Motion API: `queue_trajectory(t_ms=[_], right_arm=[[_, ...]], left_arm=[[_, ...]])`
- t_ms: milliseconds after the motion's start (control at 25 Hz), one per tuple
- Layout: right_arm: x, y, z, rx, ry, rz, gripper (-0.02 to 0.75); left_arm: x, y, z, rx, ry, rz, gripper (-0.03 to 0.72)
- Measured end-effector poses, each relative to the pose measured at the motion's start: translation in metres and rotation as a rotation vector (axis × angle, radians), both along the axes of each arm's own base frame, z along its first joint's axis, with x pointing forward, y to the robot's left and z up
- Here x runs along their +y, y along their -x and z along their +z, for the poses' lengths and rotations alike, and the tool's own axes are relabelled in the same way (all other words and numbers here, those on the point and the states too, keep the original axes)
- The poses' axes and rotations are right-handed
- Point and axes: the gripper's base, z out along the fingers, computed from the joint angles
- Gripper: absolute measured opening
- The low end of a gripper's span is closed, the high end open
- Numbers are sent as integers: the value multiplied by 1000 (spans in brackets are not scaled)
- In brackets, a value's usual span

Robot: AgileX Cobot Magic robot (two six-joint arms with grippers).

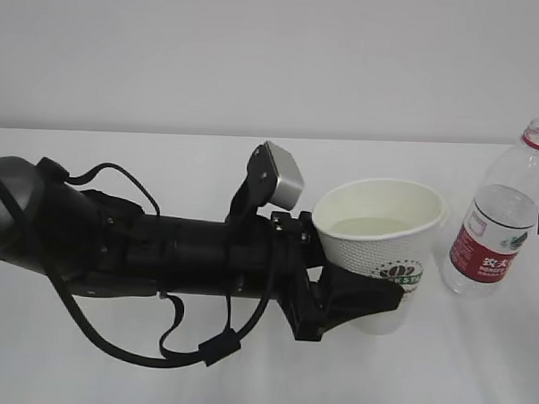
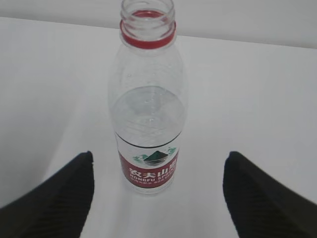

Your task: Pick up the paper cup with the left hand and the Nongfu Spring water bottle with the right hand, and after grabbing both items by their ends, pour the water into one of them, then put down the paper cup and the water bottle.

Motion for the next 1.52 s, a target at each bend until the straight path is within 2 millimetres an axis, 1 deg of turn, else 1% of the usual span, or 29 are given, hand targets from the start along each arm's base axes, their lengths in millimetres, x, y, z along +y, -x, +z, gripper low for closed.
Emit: queue_trajectory(t_ms=[240, 560, 1040, 1520], right_arm=[[0, 0, 0, 0, 5, 3, 608], [0, 0, 0, -1, 15, 8, 598], [0, 0, 0, -4, 46, 24, 596], [0, 0, 1, -13, 51, 29, 594]], left_arm=[[14, -14, -1, 5, -2, 54, 501], [29, -23, -5, 0, -18, 98, 501], [29, -23, -5, -18, -21, 94, 501], [30, -25, -9, -50, -68, 104, 490]])
